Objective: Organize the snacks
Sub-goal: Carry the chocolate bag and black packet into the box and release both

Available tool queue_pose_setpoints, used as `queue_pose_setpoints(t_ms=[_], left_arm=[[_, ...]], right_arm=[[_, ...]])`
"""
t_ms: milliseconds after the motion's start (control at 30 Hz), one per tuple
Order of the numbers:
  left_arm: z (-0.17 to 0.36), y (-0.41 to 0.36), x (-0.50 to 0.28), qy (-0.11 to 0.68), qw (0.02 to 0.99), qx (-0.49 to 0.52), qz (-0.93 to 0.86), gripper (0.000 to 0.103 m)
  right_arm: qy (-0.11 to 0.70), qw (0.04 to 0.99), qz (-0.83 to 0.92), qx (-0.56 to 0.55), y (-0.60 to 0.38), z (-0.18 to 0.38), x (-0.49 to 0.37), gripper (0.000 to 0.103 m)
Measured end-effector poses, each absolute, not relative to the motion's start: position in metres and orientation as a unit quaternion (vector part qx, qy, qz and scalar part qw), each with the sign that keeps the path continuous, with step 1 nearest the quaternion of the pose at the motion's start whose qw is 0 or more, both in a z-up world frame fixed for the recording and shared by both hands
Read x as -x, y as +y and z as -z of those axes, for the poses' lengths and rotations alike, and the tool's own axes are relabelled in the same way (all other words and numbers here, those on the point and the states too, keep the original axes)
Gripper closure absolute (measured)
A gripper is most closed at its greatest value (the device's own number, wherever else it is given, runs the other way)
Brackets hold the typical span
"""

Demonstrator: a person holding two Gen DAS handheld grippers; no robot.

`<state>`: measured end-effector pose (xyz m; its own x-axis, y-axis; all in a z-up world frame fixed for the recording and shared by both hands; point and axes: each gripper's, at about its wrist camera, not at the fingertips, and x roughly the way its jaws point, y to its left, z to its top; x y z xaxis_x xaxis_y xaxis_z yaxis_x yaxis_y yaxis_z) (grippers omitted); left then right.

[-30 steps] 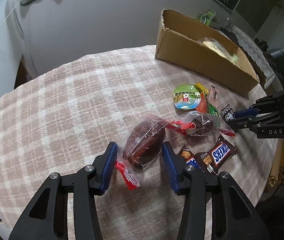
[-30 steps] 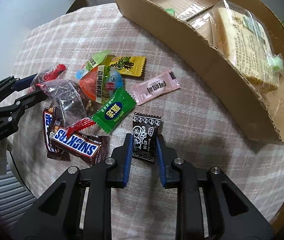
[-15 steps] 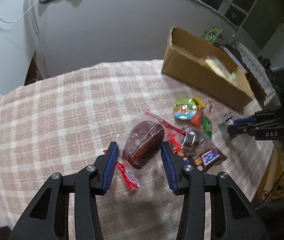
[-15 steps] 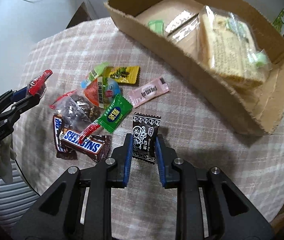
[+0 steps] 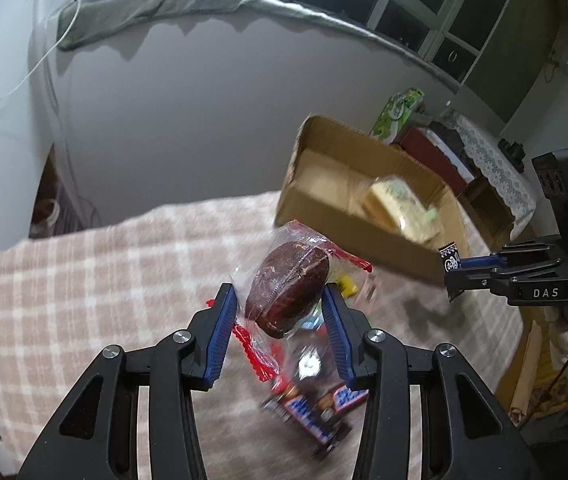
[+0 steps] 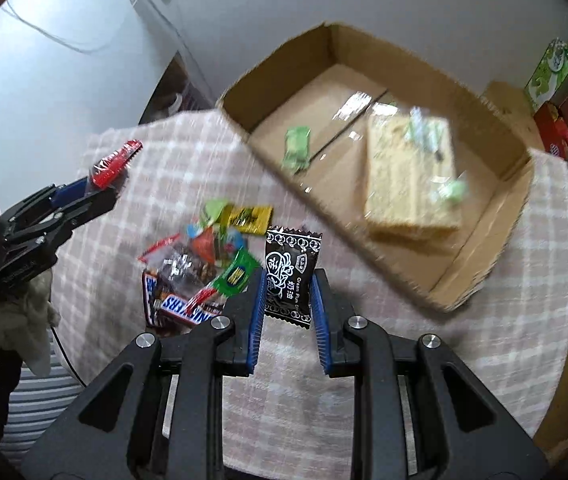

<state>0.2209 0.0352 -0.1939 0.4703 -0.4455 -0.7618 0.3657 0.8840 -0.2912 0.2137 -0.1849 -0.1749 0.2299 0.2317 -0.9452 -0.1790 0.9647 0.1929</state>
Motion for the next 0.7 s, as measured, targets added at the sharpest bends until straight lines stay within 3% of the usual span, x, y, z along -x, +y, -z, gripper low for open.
queue_pose_setpoints(t_ms=[700], left_arm=[[0.181, -0.050, -0.271, 0.434, 0.863, 0.055, 0.253, 0.060]], right_arm=[[0.583, 0.808, -0.084, -0.012, -0.256, 0.167, -0.270, 0.080]])
